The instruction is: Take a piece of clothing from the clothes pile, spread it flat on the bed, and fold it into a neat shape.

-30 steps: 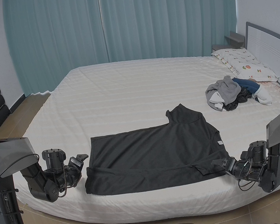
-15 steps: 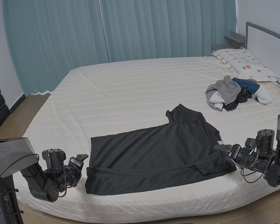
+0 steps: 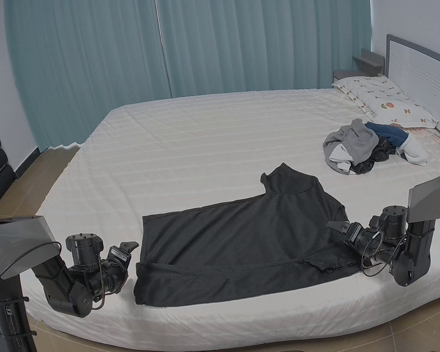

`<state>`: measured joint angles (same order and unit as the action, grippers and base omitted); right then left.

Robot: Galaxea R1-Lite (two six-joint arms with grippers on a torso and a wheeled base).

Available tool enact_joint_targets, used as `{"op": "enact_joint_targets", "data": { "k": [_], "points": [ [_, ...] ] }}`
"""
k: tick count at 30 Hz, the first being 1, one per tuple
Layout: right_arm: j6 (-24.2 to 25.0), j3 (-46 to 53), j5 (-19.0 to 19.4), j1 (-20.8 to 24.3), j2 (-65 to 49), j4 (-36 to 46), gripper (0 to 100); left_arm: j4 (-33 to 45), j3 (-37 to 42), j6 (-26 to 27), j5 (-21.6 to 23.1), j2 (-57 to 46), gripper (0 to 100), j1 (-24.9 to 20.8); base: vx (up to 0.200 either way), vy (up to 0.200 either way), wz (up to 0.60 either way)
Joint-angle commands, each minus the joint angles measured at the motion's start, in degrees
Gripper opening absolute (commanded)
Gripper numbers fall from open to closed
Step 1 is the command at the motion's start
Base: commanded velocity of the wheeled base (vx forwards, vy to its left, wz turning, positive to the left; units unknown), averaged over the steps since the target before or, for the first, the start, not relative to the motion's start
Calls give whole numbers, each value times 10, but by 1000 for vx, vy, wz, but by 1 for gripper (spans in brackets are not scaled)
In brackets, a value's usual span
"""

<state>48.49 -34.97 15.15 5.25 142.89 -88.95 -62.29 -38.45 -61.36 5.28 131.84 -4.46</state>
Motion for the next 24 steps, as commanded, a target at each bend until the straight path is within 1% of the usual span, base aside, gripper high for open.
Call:
{"op": "enact_joint_targets", "data": {
  "k": [1, 5, 8, 12, 15, 19, 22, 24],
  "points": [
    [1, -20, -3, -11, 42, -4, 100, 0, 0, 0, 0, 0, 100, 0, 0, 0, 0],
    [3, -19, -1, -9, 39, -4, 100, 0, 0, 0, 0, 0, 100, 0, 0, 0, 0],
    [15, -17, -1, -9, 29, -4, 100, 0, 0, 0, 0, 0, 100, 0, 0, 0, 0],
    [25, 8, -1, -7, -9, -5, 100, 0, 0, 1, -2, 0, 100, -1, 0, 0, 0],
    [21, 60, -4, 2, -67, -5, 100, 0, 0, 1, -2, 0, 100, -1, 0, 0, 0],
    [16, 133, -24, 26, -119, -4, 100, 0, 0, 1, -3, 0, 100, -1, 0, 0, 0],
    [14, 151, -26, 36, -140, 4, 100, 0, 0, 1, -3, 0, 100, -1, 0, 0, 0],
    [14, 170, -26, 41, -159, 24, 100, 0, 0, 1, -3, 0, 100, -1, 0, 0, 0]
  ]
}}
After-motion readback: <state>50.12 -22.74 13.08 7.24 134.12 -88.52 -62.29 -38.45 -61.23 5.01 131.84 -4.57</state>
